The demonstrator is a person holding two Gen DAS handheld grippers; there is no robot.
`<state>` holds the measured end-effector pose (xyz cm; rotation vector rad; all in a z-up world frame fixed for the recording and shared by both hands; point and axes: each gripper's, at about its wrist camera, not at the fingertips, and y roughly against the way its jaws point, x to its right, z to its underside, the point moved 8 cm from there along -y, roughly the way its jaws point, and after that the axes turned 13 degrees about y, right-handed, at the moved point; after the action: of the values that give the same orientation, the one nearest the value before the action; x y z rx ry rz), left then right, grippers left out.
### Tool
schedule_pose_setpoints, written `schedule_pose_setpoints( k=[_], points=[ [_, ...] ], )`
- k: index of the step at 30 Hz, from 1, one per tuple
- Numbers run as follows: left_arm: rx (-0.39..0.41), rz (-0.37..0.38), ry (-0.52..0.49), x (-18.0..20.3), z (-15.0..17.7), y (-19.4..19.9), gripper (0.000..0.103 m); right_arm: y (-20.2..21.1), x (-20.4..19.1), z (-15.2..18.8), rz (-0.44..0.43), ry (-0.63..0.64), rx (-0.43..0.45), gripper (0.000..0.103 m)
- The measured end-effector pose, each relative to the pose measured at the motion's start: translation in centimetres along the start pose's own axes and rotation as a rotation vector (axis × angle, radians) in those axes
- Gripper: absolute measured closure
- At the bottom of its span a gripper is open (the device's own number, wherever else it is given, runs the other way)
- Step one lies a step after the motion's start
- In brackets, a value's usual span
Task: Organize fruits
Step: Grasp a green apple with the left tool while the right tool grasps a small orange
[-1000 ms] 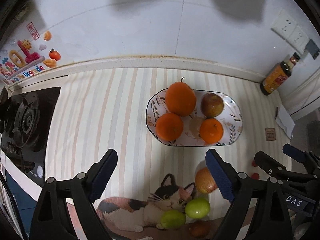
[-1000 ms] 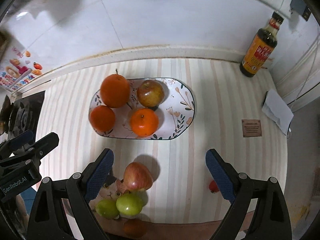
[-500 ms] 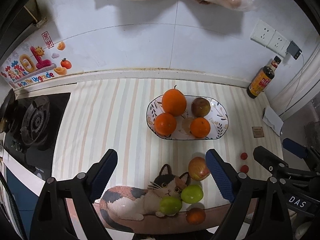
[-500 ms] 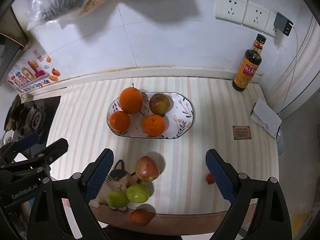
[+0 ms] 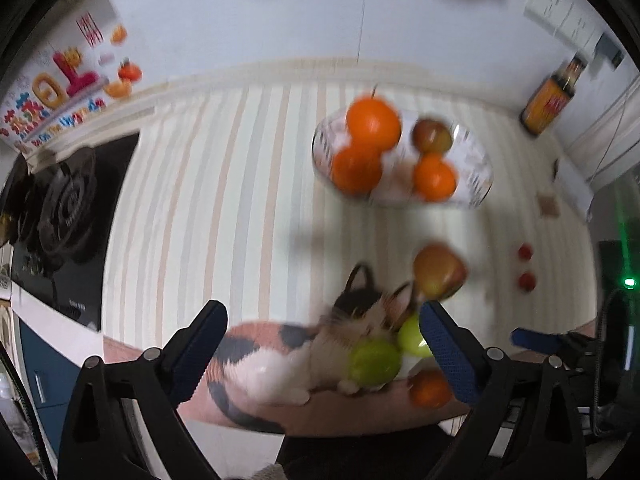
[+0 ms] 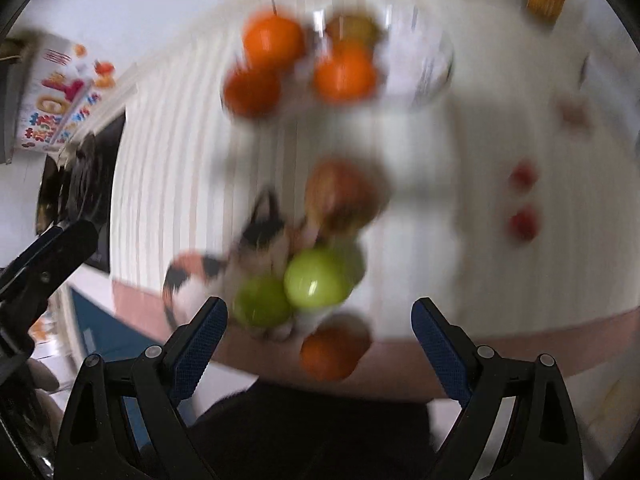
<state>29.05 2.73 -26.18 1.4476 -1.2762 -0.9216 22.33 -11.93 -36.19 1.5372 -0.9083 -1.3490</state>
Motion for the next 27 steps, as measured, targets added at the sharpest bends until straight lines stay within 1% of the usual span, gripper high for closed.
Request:
schedule_pose_setpoints(
  k=[3, 5, 7, 8, 9, 10, 11, 12, 15, 17, 20, 22, 24, 25, 27],
  points=[
    [-0.068, -0.030, -0.002, -0.8, 1.8, -2.5, 0.005, -4.0, 0.0, 1.8, -0.055, -0.018, -0.095, 0.008],
    [-0.111, -0.039, 0.003, -1.3, 2.9, -3.9, 0.005, -5.9, 0.1, 2.7, -0.052, -0.017, -0.137, 0.008],
    [-0.141, -0.046, 0.004, -1.5, 3.8, -4.9, 0.005, -7.2, 0.3, 3.5, -0.032, -0.003, -0.157, 0.009],
    [-0.152, -0.047, 0.003, -1.5, 4.1, -5.2, 0.005, -7.7, 0.4, 3.9, -0.022, 0.009, -0.164, 0.016],
    [-0.168, -0.045, -0.001, -1.4, 4.5, -5.6, 0.005, -8.0, 0.4, 3.9, -0.016, 0.020, -0.172, 0.027],
    [-0.184, -0.041, -0.006, -1.2, 4.9, -6.1, 0.005, -8.2, 0.4, 4.1, 0.002, 0.036, -0.172, 0.031],
    [-0.191, -0.040, -0.012, -1.0, 5.1, -6.3, 0.005, -8.2, 0.5, 4.2, 0.028, 0.060, -0.164, 0.040],
    [-0.202, -0.043, -0.027, -0.8, 5.5, -6.7, 0.005, -8.2, 0.5, 4.3, 0.035, 0.072, -0.155, 0.043],
    [-0.242, -0.046, -0.074, 0.1, 6.5, -7.9, 0.005, -7.5, 1.1, 4.3, 0.079, 0.090, -0.128, 0.044],
    [-0.274, -0.028, -0.094, 1.0, 7.1, -8.7, 0.005, -6.8, 1.9, 4.4, 0.105, 0.086, -0.104, 0.044],
    [-0.345, 0.020, -0.072, 2.1, 8.1, -10.2, 0.005, -6.2, 3.0, 4.7, 0.109, 0.065, -0.093, 0.044],
    [-0.387, 0.044, -0.049, 2.8, 8.6, -11.5, 0.005, -6.0, 3.7, 5.2, 0.095, 0.048, -0.093, 0.044],
    [-0.405, 0.059, -0.041, 3.3, 8.9, -12.3, 0.005, -5.8, 3.8, 4.8, 0.084, 0.035, -0.088, 0.045],
    [-0.403, 0.075, -0.044, 3.7, 9.0, -12.6, 0.007, -5.7, 3.8, 4.9, 0.086, 0.034, -0.086, 0.045],
    [-0.397, 0.082, -0.045, 4.0, 9.2, -12.9, 0.022, -5.4, 4.2, 4.9, 0.088, 0.037, -0.083, 0.045]
  ],
)
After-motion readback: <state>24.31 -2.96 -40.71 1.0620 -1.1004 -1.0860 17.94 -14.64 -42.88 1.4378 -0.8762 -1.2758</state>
